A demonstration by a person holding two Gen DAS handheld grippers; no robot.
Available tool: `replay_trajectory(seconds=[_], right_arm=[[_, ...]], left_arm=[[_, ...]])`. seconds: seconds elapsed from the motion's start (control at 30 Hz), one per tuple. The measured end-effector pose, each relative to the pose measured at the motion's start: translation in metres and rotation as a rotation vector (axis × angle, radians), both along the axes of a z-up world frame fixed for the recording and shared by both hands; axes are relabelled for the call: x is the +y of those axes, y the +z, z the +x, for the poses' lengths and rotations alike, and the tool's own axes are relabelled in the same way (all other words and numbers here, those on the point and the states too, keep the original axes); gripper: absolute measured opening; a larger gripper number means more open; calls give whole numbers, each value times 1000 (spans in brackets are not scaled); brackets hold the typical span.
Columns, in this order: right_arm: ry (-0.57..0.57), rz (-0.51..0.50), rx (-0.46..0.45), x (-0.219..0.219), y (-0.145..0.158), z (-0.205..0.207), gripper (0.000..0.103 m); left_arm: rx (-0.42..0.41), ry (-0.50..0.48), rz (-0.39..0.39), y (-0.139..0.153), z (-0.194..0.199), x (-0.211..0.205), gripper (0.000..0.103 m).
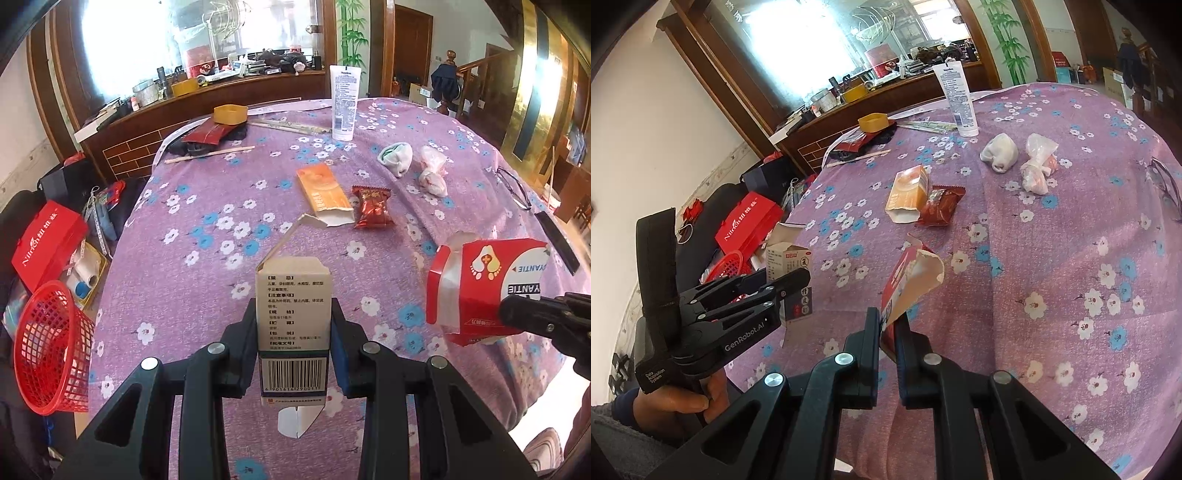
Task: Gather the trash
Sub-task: 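Lift the medicine box with left tool while right tool lifts the carton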
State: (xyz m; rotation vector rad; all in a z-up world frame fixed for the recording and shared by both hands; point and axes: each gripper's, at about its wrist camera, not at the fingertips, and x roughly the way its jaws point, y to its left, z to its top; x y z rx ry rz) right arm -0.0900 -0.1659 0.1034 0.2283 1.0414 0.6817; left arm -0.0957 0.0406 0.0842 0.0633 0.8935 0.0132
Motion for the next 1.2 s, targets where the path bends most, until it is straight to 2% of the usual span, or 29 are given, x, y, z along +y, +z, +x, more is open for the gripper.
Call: replay_trajectory(seconds=[0.9, 1.2], right_arm=[[47, -31, 8, 26, -4, -8, 9], [43, -83, -27, 30, -1, -8, 9]], left_arm=[[-12, 34, 38, -6, -11, 23, 33], [-19, 37, 37, -5, -10, 25, 33]])
